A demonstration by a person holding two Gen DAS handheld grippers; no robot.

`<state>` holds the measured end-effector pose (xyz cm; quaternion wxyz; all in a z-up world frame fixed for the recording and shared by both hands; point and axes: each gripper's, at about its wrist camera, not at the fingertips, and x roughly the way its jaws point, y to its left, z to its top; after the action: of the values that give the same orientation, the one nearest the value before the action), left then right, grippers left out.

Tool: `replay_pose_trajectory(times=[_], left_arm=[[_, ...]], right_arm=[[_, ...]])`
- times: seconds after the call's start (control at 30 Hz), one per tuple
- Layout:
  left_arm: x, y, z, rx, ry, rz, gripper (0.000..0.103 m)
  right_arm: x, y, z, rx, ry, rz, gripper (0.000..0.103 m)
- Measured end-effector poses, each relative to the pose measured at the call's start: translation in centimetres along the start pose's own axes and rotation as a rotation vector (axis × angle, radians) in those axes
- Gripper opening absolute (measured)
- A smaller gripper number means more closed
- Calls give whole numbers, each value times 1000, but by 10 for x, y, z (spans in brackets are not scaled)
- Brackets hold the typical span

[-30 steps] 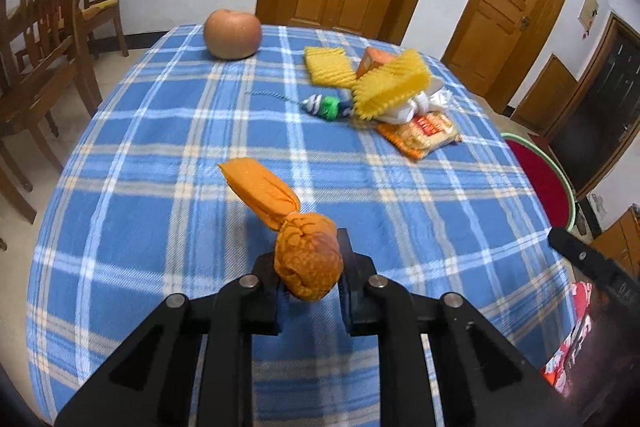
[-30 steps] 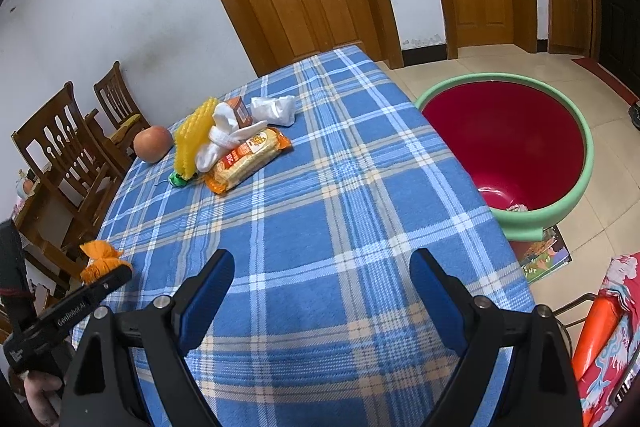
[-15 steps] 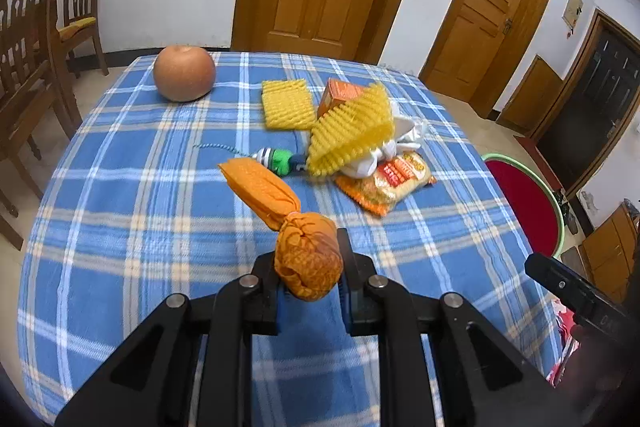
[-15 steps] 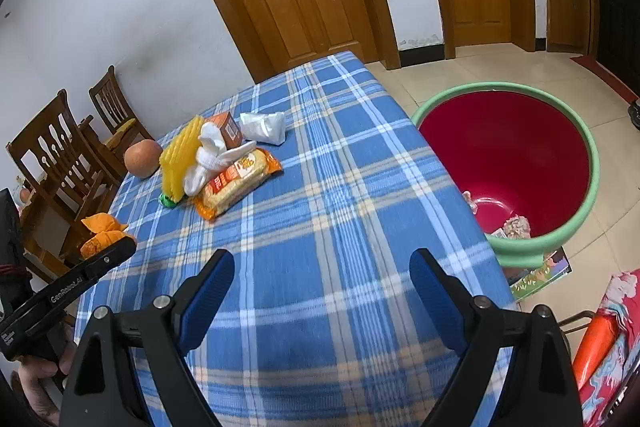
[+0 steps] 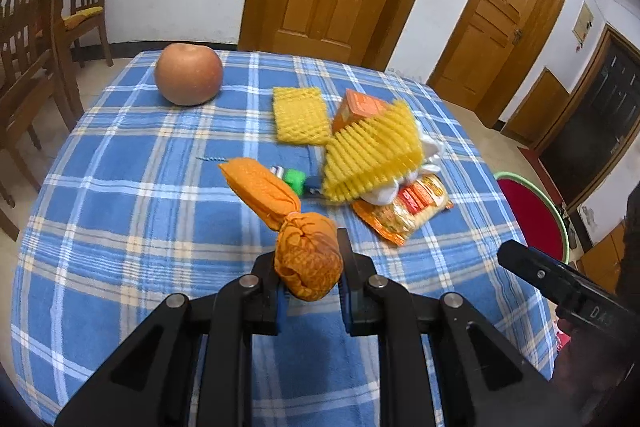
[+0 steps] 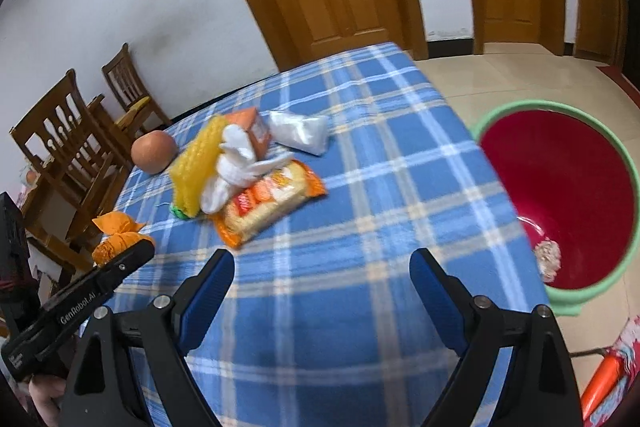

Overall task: Collect trash
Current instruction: 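Grasp the yellow foam net with the right gripper while the left gripper holds the orange cloth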

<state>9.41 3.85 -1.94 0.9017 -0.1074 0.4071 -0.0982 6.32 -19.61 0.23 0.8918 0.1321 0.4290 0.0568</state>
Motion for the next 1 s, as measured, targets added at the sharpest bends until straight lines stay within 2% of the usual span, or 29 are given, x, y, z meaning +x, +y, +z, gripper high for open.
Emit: replay_pose_trajectory(times=[0.3, 0.37, 0.43, 0.5, 0.57, 0.77, 0.87, 0.9, 1.0], left_arm=[[-9, 24, 11, -37, -35, 36, 19], [-10, 29, 11, -46, -38, 37, 19], [-11, 32, 11, -52, -40, 39, 19], [-12, 35, 11, -55, -43, 38, 19], [-13, 37, 11, -59, -46, 37, 19], [-14, 44, 13, -75, -49, 31, 19], [-14, 46, 13, -79, -50, 29, 19], [-15, 46, 13, -79, -50, 29, 19], [-15, 47, 13, -79, -51, 28, 19]], right_arm=[[13, 45, 22, -75, -10, 56, 91], [18, 54, 27, -88, -6, 78, 87], [23, 62, 32, -91, 7, 110, 79], [30, 68, 36, -80, 18, 139, 75], [35, 71, 40, -65, 24, 156, 71], [54, 83, 49, -44, 56, 184, 51], [61, 87, 50, -48, 72, 186, 31], [63, 87, 50, -51, 75, 186, 17], [61, 87, 49, -55, 67, 191, 14]])
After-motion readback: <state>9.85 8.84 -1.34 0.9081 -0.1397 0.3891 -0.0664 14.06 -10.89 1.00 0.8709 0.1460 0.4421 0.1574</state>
